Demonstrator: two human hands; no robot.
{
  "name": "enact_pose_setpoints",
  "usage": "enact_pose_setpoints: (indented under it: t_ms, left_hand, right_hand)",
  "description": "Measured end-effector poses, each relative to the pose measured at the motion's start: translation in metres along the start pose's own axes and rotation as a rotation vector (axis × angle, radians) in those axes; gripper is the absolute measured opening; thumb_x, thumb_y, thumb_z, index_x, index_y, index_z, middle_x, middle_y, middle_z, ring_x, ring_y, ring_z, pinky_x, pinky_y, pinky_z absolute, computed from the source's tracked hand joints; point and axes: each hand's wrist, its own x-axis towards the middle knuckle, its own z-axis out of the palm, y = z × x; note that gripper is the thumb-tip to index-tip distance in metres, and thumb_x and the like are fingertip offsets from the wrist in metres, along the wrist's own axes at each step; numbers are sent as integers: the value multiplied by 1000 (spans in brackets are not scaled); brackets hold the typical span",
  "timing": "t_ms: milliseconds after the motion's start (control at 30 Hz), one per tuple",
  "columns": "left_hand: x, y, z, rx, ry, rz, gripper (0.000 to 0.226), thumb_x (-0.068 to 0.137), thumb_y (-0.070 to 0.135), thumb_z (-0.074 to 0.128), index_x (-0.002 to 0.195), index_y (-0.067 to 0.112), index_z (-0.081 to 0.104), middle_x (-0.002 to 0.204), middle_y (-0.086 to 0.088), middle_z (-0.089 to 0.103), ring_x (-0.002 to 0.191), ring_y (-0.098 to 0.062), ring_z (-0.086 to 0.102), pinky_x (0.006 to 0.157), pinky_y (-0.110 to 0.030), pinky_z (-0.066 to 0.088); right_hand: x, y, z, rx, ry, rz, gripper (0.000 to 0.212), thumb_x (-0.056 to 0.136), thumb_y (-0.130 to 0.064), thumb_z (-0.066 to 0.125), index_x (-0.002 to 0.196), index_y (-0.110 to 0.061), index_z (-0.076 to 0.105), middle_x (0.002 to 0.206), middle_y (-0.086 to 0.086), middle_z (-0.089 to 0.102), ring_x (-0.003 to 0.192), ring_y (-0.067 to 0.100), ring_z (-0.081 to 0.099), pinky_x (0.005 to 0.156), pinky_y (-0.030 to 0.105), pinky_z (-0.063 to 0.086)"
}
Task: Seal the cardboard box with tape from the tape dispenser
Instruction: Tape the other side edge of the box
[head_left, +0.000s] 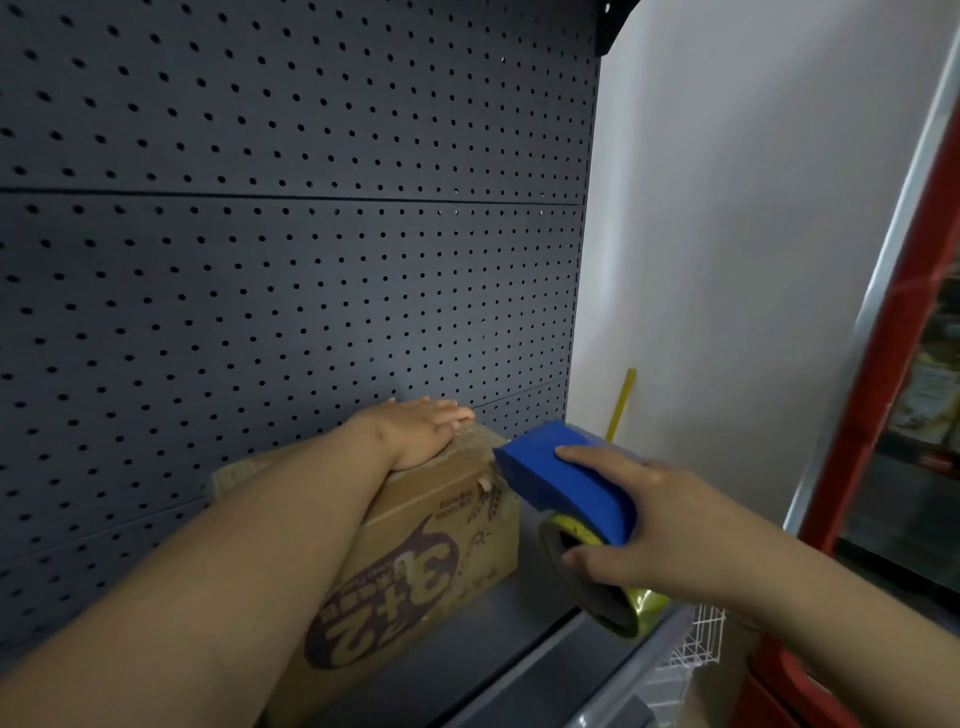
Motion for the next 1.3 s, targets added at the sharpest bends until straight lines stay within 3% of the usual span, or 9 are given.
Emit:
enact_pose_setpoints:
  t_ms: [133,367,600,767,900,1100,1300]
  left_hand:
    - [-3,5,-1,30,-2,-25,48,99,37,9,148,38,14,161,7,6,148,-14,4,120,-43,1]
    - [-8,14,-2,1,-22,-67,48,100,34,11,148,36,12,161,6,0,148,-16,0,120,-38,2]
    - [-10,32,-4,-115,18,-110,48,101,26,17,148,30,20,161,1,6,148,-20,2,120,-41,1]
    - [-12,29,7,-127,66,-105,52,98,46,13,148,35,20,161,4,6,148,-19,-1,118,-45,-4]
    - [-11,27,9,-130,63,-98,51,98,46,15,147,36,21,161,5,5,148,-18,0,119,-44,-2]
    - [-11,26,8,-138,62,-97,50,98,44,16,148,35,20,161,5,6,148,-18,1,119,-44,-1]
    - [-12,26,7,-144,52,-95,51,98,44,16,148,34,19,161,5,5,148,-18,0,119,-44,0]
  right_hand:
    - [-31,11,1,0,-27,-1,84,64,-64,63,133,-60,16,104,-4,53,84,9,57,77,24,50]
    - [-55,17,6,-58,-80,8,86,66,-64,59,136,-59,10,100,-6,45,87,11,54,83,25,48]
    - [-28,10,18,-122,-123,27,76,74,-57,57,140,-50,21,98,0,42,81,16,46,73,27,42]
    - [-7,0,16,-204,-114,24,64,77,-50,55,137,-41,34,114,2,58,100,23,55,79,31,46]
    - [6,-10,12,-224,-122,22,55,76,-46,56,129,-35,47,92,1,51,96,25,55,80,34,48]
    - [22,-12,4,-254,-140,18,52,73,-44,60,123,-34,54,86,1,52,81,23,49,76,33,49]
    - [27,-15,0,-292,-149,22,52,73,-44,61,123,-33,54,106,4,63,89,24,54,78,33,50]
